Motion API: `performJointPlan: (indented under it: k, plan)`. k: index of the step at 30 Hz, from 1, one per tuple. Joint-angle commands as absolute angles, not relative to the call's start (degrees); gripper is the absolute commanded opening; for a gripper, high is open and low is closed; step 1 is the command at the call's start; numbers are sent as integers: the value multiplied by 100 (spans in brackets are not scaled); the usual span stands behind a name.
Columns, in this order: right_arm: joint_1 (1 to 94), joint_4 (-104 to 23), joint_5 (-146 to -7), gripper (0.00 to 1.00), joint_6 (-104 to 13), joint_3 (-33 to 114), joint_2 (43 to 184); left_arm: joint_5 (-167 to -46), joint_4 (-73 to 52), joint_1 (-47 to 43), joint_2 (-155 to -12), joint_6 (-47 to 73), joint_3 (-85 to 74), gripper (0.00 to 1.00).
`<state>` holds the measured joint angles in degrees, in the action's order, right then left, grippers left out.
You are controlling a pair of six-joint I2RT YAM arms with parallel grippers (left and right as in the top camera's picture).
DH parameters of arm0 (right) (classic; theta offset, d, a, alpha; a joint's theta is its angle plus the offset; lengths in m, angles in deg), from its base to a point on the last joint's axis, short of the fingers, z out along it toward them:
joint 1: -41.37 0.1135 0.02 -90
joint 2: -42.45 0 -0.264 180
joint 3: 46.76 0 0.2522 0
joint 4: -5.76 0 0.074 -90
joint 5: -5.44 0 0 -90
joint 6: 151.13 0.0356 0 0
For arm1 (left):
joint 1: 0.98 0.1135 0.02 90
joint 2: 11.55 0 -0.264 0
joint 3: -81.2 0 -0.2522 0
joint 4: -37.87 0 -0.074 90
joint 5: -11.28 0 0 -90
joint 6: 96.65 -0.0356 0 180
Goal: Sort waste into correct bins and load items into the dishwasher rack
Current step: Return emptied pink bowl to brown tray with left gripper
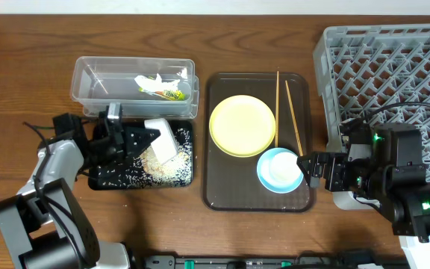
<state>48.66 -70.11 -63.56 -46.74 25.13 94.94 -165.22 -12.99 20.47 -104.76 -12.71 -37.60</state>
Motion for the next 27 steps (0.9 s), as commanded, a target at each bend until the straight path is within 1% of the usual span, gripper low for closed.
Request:
performJointPlan:
  k: [1, 3, 4, 5, 7, 8, 9, 14, 17, 19, 23, 27]
  plan:
    - [4765, -7017, -6332, 99, -4748, 2603, 9485, -16887, -1629, 1971, -10371, -1236, -3782, 6]
    - [4765, -7022, -6334, 99, -4748, 2603, 9485, -16889, -1990, 1752, -10301, -1824, -3784, 6]
    - [4765, -7015, -6334, 99, -4748, 2603, 9485, -16835, -1970, 1667, -10270, -2091, -3782, 6]
    - [4765, -7011, -6334, 99, -4748, 2603, 9485, -16675, -1841, 1656, -10266, -2093, -3775, 6]
    - [4765, -7000, -6332, 99, -4748, 2603, 9485, -16142, -1492, 1704, -10268, -1525, -3766, 6]
    - [4765, -7002, -6332, 99, -4748, 2603, 9485, -16373, -1454, 1717, -10268, -1252, -3766, 6]
    - [4765, -7006, -6332, 99, -4750, 2603, 9485, -16896, -1496, 1682, -10266, -1241, -3764, 6]
    - [4765, -6971, -6334, 99, -4750, 2603, 9485, -16706, -1592, 1549, -10126, -979, -3537, 6]
    - [4765, -6939, -6337, 99, -4750, 2603, 9485, -16026, -1634, 1202, -9774, -561, -3530, 6]
    - [4765, -6906, -6337, 99, -4750, 2603, 9485, -15337, -1607, 760, -9472, -329, -3530, 6]
    - [4765, -6849, -6337, 99, -4750, 2603, 9485, -13396, -1561, -586, -8941, 239, -3530, 6]
    - [4765, -6845, -6339, 99, -4750, 2603, 9485, -11556, -1164, -2263, -8834, 901, -3530, 6]
